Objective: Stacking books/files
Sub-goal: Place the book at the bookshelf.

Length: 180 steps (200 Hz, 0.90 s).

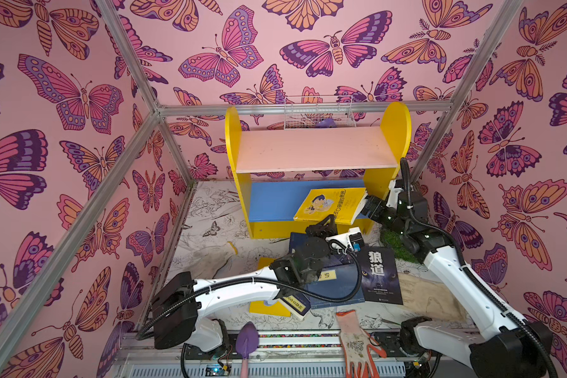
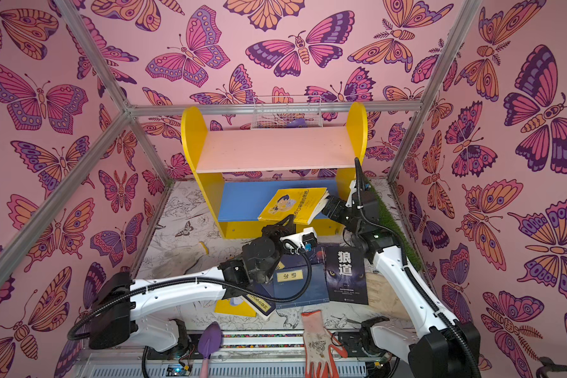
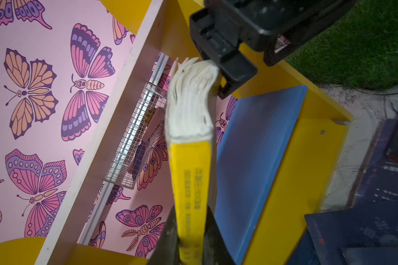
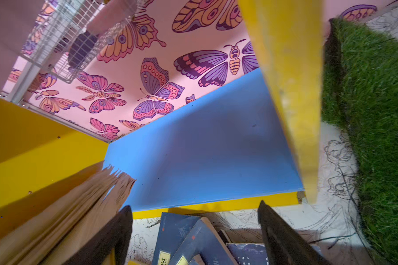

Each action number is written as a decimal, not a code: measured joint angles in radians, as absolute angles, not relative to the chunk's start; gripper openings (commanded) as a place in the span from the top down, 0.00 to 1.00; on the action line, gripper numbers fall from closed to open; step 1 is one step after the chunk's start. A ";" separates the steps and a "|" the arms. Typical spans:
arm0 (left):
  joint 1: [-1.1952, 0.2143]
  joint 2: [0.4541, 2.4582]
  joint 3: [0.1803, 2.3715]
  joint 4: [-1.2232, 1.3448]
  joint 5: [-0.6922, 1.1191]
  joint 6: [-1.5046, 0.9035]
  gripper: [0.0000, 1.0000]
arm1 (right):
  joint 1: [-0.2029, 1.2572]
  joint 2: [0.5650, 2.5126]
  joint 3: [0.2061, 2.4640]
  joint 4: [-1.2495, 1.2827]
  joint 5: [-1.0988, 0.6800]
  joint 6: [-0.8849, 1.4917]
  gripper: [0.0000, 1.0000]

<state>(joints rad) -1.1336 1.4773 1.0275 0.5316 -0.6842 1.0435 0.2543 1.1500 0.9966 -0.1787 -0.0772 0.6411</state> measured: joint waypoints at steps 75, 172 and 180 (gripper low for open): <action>-0.916 1.547 0.969 0.532 -0.569 0.904 1.00 | 0.265 1.138 0.995 -0.215 -0.107 0.643 0.13; -0.842 1.489 0.921 0.382 -0.479 0.723 1.00 | 0.265 1.157 0.998 -0.214 -0.141 0.659 0.15; -0.823 1.473 0.933 0.332 -0.455 0.692 1.00 | 0.265 1.160 0.998 -0.214 -0.144 0.661 0.15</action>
